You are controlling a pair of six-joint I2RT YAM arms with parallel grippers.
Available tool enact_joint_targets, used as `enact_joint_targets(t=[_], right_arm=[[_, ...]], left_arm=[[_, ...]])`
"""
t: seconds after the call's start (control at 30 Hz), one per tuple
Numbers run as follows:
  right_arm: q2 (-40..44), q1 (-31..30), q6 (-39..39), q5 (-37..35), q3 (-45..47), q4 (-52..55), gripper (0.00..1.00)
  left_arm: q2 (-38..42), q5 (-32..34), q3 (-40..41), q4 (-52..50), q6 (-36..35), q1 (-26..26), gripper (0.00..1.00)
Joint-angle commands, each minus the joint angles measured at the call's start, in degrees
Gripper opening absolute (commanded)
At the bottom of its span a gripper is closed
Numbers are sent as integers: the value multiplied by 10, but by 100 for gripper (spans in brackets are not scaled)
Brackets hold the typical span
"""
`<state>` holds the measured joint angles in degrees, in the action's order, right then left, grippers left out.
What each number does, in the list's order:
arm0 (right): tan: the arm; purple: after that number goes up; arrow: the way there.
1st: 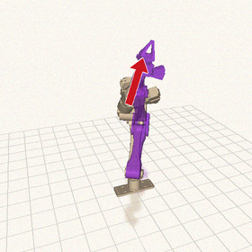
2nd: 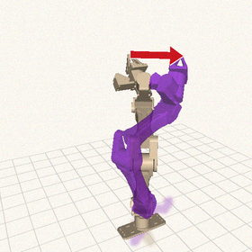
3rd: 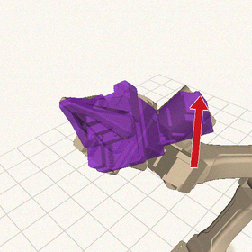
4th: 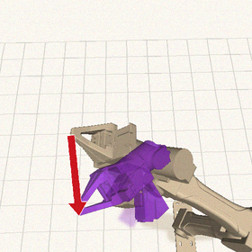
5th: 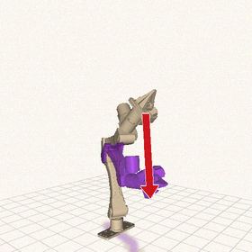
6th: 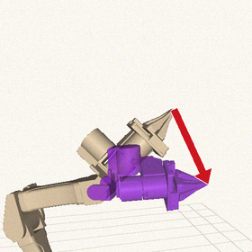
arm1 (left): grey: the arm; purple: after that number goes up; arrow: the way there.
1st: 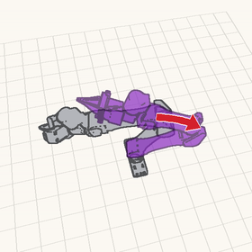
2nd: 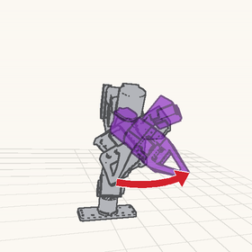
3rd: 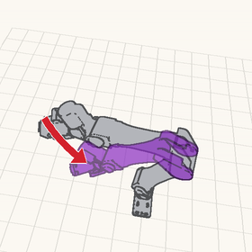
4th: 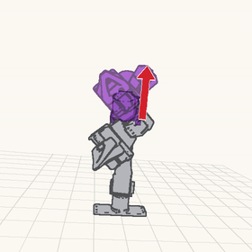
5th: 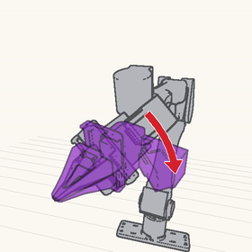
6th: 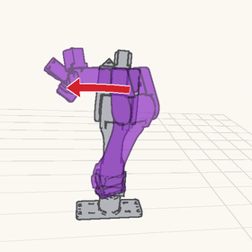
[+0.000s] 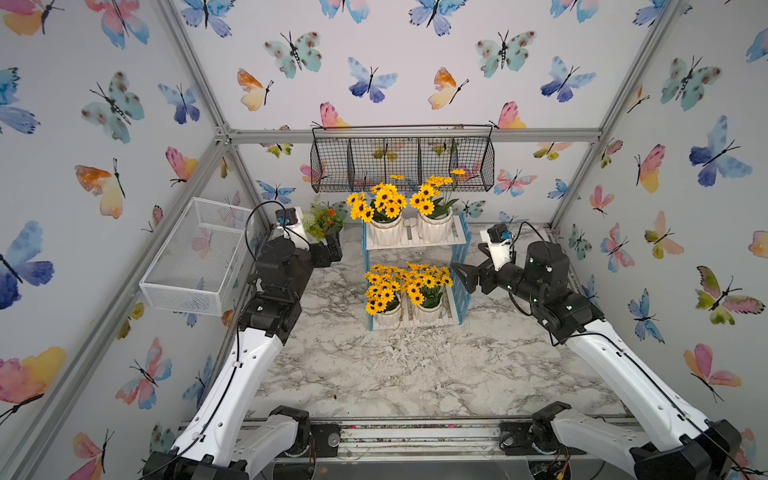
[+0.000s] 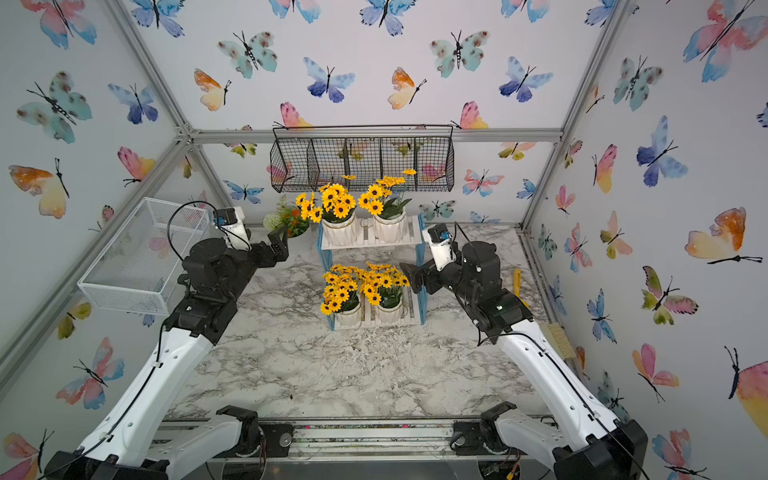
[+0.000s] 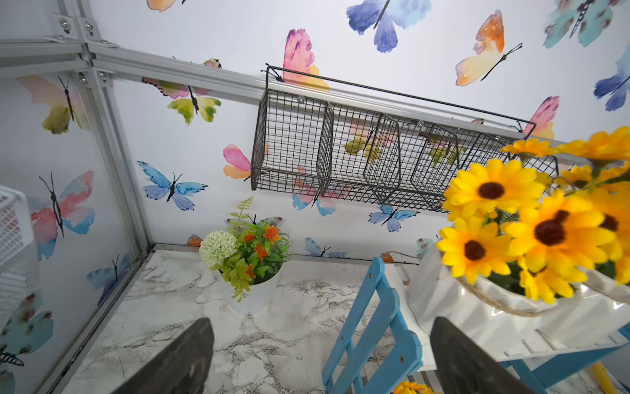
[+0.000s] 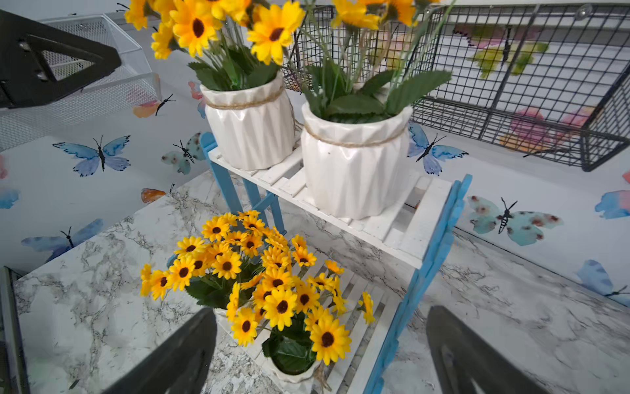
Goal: Take the sunflower pots off the shelves
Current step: Move the shelf to the center of the board.
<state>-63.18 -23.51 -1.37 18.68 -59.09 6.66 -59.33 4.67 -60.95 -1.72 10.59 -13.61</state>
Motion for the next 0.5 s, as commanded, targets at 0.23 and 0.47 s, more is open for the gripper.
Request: enact_joint_targets(t=[0.23, 0.47], right_arm=[[-40, 82, -93, 218, -16, -97, 98], [-106, 151, -125, 358, -51, -140, 99]], left_arm=[[12, -77, -13, 43, -7, 22, 98], [8, -116, -35, 48, -11, 28, 98]])
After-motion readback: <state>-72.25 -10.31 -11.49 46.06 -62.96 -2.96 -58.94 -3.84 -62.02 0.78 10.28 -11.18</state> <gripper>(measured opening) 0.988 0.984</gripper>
